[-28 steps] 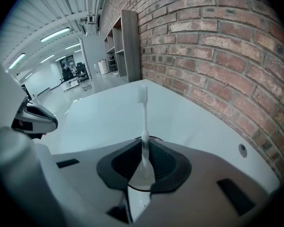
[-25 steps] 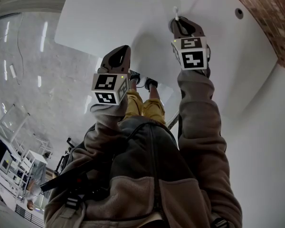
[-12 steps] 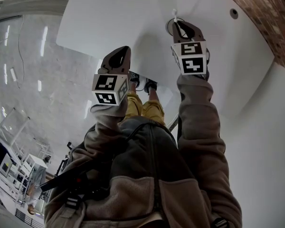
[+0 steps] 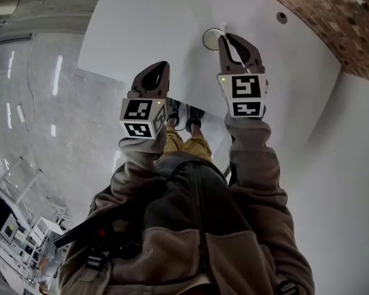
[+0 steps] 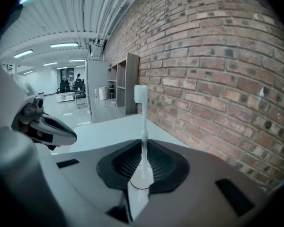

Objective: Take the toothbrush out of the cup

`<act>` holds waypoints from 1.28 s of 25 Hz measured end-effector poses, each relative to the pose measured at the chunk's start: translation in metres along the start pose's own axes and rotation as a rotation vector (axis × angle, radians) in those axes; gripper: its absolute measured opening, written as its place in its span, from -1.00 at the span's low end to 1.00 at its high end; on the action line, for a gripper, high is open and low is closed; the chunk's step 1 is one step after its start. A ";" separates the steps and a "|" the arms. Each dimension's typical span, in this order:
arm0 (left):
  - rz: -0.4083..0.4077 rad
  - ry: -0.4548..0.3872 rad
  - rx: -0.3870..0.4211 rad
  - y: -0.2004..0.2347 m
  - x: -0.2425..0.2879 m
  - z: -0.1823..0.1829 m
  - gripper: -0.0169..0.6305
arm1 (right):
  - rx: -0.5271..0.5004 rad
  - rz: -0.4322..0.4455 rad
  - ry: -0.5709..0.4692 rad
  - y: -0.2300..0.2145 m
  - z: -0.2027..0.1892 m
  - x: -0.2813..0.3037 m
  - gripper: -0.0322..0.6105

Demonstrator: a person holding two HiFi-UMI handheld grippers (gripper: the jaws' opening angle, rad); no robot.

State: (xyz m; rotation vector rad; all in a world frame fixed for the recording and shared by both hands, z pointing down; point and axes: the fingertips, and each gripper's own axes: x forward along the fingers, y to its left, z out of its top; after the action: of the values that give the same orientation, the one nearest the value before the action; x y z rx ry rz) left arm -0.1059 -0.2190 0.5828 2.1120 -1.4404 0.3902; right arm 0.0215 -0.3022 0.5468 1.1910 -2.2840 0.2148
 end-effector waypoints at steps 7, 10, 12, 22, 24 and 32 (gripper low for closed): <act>-0.034 -0.141 0.042 -0.035 -0.026 0.065 -0.94 | 0.007 -0.061 -0.150 -0.003 0.058 -0.070 -0.80; -0.047 -0.212 0.058 -0.052 -0.046 0.096 -0.94 | 0.010 -0.083 -0.204 0.001 0.078 -0.101 -0.80; -0.056 -0.251 0.071 -0.064 -0.062 0.114 -0.94 | 0.013 -0.100 -0.233 0.004 0.088 -0.122 -0.80; -0.100 -0.400 0.163 -0.105 -0.124 0.187 -0.94 | 0.050 -0.166 -0.387 0.014 0.145 -0.200 -0.80; -0.108 -0.422 0.172 -0.112 -0.132 0.196 -0.94 | 0.043 -0.175 -0.410 0.016 0.154 -0.212 -0.80; -0.162 -0.498 0.227 -0.148 -0.146 0.229 -0.94 | 0.014 -0.224 -0.490 0.005 0.179 -0.253 -0.80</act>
State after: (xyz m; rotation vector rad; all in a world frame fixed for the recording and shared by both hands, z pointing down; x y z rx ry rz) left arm -0.0405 -0.2014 0.2811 2.6187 -1.5252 -0.0470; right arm 0.0626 -0.1878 0.2612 1.6358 -2.5227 -0.1649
